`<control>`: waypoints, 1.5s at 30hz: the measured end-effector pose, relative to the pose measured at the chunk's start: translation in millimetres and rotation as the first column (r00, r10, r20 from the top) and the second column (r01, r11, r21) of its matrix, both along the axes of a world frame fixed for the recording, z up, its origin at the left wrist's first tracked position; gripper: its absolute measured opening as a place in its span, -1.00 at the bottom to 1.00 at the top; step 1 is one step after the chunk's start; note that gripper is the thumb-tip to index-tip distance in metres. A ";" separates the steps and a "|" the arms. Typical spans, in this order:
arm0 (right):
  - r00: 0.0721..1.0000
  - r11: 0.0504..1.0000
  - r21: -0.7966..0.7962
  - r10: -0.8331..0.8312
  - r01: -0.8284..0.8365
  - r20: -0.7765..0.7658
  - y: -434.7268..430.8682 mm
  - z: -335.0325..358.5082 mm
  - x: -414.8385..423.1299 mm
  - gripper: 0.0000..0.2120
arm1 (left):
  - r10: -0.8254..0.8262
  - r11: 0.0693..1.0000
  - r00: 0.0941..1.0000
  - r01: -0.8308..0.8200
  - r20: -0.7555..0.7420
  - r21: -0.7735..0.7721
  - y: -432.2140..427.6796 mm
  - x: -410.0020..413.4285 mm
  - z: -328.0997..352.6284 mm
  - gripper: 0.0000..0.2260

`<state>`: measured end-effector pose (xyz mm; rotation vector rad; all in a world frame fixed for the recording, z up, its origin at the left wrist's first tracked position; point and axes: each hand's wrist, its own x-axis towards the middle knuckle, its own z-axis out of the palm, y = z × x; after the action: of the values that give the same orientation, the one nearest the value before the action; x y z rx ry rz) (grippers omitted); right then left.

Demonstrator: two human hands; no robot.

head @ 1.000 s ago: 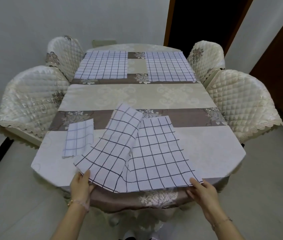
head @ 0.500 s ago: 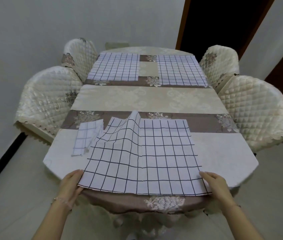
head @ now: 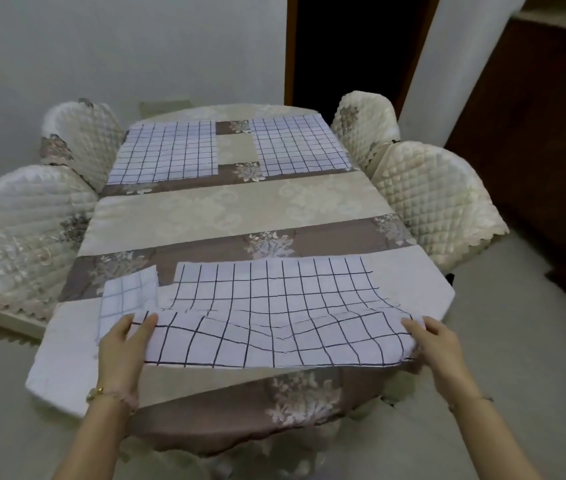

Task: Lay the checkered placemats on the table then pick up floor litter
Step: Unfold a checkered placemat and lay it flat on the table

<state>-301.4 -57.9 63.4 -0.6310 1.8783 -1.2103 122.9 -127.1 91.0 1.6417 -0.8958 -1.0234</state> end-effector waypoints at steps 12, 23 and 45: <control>0.756 0.755 -0.070 -0.639 0.652 0.140 186.2 17.5 -48.6 -0.91 | -0.582 0.813 0.802 0.576 -0.134 -0.085 -31.4 -157.5 14.1 -0.92; 0.385 0.403 0.085 -0.908 0.911 0.168 342.9 -25.7 -60.1 -0.91 | -0.833 0.546 0.545 0.838 -0.096 0.026 42.1 -316.0 -12.8 -0.88; 0.638 0.640 0.019 -0.768 0.768 0.059 268.8 1.9 -447.8 -0.82 | -0.763 0.641 0.632 0.767 -0.138 -0.028 -2.2 -666.8 -21.5 -0.92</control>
<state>-749.2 210.9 65.3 0.2898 2.1564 -1.7308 -543.9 -129.4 69.5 1.1630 -1.5537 -1.7136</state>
